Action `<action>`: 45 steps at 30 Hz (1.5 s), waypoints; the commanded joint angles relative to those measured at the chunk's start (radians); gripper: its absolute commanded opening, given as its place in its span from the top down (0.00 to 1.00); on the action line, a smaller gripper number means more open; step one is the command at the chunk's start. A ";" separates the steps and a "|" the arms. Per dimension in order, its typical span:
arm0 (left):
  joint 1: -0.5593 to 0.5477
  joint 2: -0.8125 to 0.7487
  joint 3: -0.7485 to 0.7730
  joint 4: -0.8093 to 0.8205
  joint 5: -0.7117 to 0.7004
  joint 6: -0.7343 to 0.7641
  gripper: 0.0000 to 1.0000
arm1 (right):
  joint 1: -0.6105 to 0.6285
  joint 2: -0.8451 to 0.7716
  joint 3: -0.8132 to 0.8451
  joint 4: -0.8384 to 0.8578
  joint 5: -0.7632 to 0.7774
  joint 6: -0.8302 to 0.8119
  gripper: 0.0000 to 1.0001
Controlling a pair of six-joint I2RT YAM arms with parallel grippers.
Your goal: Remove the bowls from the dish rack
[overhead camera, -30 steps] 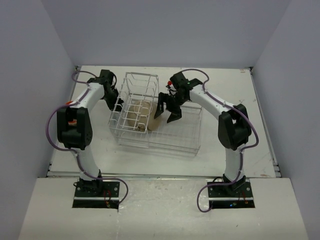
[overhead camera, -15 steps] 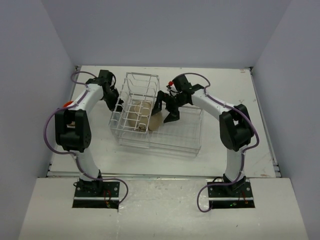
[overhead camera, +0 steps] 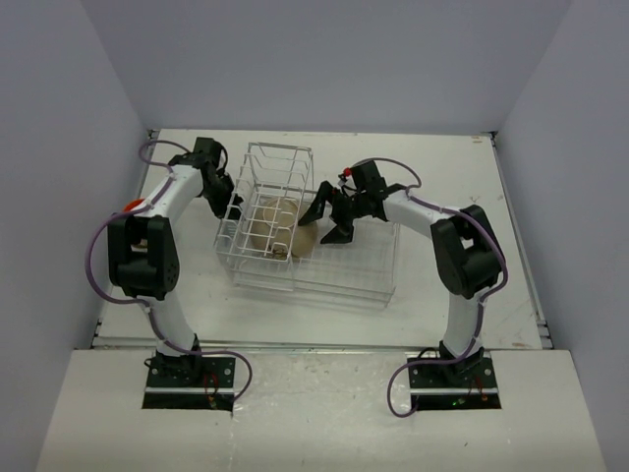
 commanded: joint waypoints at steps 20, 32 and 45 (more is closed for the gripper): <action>-0.030 -0.040 -0.008 0.009 0.108 -0.033 1.00 | 0.020 -0.022 -0.179 0.353 0.040 0.131 0.01; -0.030 -0.039 -0.014 0.012 0.112 -0.033 1.00 | 0.029 0.059 -0.014 0.227 -0.057 0.043 0.01; -0.030 -0.037 -0.015 0.007 0.109 -0.027 1.00 | 0.026 0.154 0.253 0.014 -0.102 -0.068 0.01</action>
